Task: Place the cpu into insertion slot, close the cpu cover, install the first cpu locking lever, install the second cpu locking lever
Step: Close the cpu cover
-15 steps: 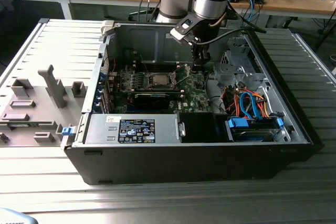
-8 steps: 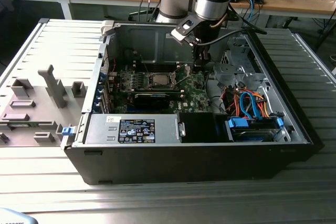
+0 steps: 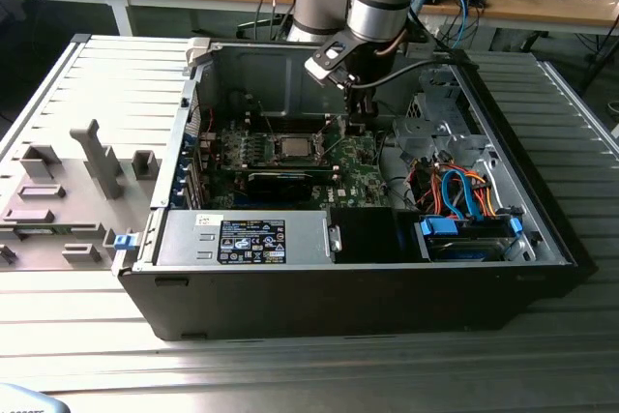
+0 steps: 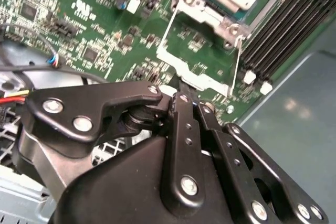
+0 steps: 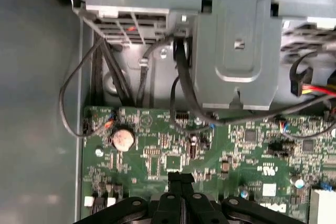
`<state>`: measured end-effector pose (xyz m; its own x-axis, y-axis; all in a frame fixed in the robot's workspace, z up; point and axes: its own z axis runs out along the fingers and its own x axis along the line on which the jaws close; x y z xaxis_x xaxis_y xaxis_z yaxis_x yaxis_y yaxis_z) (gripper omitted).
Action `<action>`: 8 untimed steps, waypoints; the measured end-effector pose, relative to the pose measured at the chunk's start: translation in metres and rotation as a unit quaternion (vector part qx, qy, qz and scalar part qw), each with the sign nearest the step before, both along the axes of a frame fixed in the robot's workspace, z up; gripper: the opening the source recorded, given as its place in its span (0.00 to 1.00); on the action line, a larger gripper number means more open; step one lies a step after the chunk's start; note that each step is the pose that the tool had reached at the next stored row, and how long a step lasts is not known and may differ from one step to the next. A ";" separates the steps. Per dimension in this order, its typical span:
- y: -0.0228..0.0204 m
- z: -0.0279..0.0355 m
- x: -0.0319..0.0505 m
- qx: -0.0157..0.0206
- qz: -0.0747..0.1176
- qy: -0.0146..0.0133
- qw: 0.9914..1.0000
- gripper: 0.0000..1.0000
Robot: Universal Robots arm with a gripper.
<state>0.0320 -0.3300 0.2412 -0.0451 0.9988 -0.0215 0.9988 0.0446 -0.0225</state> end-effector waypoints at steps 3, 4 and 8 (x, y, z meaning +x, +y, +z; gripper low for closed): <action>0.0000 -0.0002 -0.0090 0.000 0.000 0.000 1.000 0.11; 0.0000 -0.0003 -0.0139 0.001 0.000 0.000 1.000 0.11; 0.0000 -0.0004 -0.0211 0.001 0.000 0.000 1.000 0.11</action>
